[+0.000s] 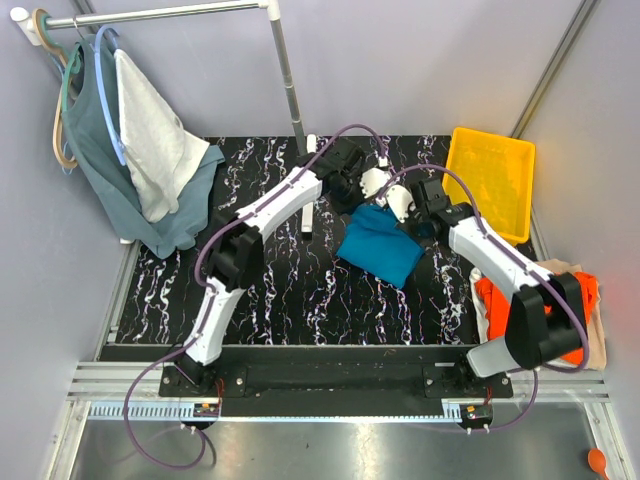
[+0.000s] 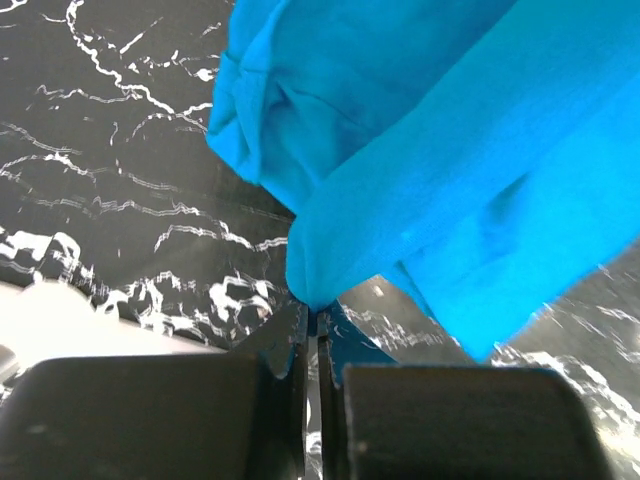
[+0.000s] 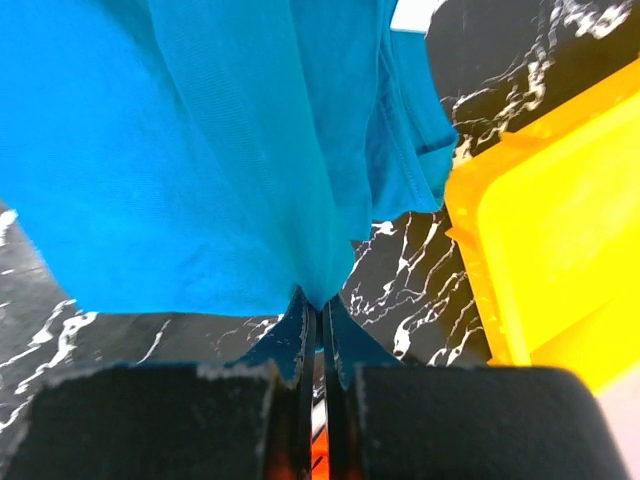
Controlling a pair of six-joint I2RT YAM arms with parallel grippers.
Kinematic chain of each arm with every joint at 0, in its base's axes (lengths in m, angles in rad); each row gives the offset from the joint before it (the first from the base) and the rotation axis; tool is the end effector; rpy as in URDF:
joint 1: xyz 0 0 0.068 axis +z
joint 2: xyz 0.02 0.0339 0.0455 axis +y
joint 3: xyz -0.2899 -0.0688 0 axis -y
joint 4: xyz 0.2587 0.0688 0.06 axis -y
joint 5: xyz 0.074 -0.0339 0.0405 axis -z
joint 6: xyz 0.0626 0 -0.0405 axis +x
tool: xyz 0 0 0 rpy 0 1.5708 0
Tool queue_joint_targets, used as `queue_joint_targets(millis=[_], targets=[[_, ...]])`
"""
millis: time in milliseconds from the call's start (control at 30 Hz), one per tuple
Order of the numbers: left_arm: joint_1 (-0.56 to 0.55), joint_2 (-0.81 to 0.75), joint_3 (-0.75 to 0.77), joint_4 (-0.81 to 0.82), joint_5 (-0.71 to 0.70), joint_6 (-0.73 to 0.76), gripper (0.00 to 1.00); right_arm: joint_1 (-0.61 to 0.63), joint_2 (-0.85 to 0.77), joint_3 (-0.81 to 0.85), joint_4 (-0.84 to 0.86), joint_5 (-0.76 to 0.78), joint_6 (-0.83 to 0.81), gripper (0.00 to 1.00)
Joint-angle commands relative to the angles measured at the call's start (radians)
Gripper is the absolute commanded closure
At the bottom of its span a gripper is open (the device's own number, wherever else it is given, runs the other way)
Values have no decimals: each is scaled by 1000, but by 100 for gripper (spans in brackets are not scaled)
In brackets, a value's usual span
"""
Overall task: Fold and stack the t-shirts
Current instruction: Fold the tshirt
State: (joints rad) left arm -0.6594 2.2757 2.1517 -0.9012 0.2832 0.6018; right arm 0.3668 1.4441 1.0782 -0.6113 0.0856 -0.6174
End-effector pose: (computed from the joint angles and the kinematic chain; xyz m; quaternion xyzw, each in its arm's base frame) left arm 0.4173 -0.3456 0.2472 0.5929 0.7476 -0.1435 0.2627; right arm 0.3031 0.1107 0.2515 -0.4404 0.8479 -0.0771 0.2848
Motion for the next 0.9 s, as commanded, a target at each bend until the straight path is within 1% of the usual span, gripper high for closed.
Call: queue_joint_targets(millis=[0,133,267,467,500,567,600,633,667,700,767,800,833,867], targets=[[6,60,40,116,-18,3,100,-35,71,57,62,2,-36,100],[4,99,40,201,-24,-13,100,-52,142,69,94,6,-36,100],[4,131,59,274,-44,-14,94,-77,197,84,113,26,-47,100],[1,182,122,332,-72,-14,92,-101,251,130,117,54,-50,100],[1,185,120,349,-75,-13,90,-101,259,135,117,62,-50,100],[0,186,112,366,-84,-14,83,-104,277,146,117,72,-48,100],[0,188,111,380,-88,-13,74,-104,283,147,119,74,-47,98],[0,186,105,387,-91,-11,69,-106,292,150,120,77,-45,97],[0,188,100,395,-98,-13,60,-106,297,149,123,80,-44,94],[0,186,99,412,-105,-14,58,-108,302,149,127,91,-42,89],[0,186,86,430,-113,-20,53,-109,311,146,133,103,-39,84],[-2,185,82,456,-130,-26,48,-114,315,144,143,111,-38,82],[-2,183,74,462,-136,-31,37,-115,318,144,148,117,-32,76],[-2,179,70,470,-139,-40,34,-117,320,143,153,121,-30,74]])
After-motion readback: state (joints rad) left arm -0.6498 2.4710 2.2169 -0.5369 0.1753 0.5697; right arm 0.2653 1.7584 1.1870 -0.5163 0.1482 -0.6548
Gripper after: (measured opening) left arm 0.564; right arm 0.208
